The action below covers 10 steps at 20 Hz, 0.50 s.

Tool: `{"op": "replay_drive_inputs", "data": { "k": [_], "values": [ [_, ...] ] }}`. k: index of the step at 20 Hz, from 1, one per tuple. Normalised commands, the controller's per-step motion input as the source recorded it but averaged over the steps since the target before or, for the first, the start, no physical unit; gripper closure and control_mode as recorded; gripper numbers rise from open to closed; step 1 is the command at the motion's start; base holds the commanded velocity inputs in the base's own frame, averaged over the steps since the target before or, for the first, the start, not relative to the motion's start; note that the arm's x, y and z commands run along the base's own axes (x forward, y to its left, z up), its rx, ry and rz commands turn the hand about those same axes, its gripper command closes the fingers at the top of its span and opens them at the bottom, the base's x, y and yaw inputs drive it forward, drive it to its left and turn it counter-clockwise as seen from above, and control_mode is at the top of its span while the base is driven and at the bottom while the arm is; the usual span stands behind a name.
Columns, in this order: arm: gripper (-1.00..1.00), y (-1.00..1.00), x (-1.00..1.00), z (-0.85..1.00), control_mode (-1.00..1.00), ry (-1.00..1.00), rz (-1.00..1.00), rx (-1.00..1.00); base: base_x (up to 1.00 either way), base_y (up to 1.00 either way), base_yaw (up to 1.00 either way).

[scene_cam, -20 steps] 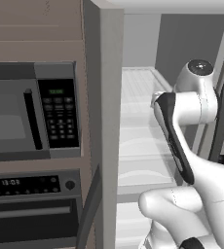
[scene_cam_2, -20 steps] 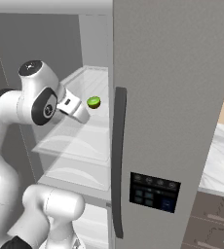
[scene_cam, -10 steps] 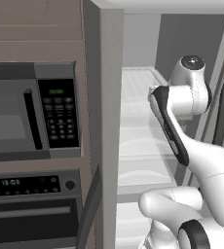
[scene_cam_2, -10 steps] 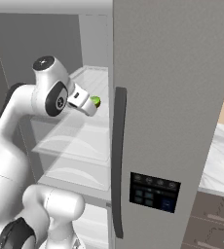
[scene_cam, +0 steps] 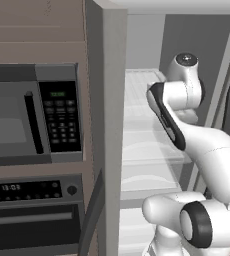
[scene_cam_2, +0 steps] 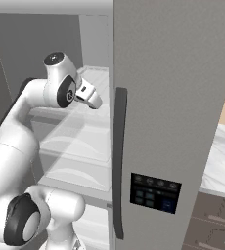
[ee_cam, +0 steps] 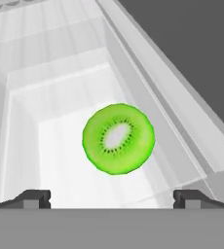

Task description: Pick the kiwi and orange from the fridge and place them inside the tupperware on the counter.

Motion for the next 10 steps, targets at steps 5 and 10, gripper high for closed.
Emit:
{"op": "replay_drive_inputs", "data": {
  "k": [5, 10],
  "values": [
    [-1.0, -0.05, 0.44, -0.04, -1.0, 0.0, 0.0, 0.0, 0.0, 0.0, 0.0],
    [-1.0, -0.1, 0.31, -0.11, -1.0, 0.0, 0.0, 0.0, 0.0, 0.0, 0.0]
  ]
}}
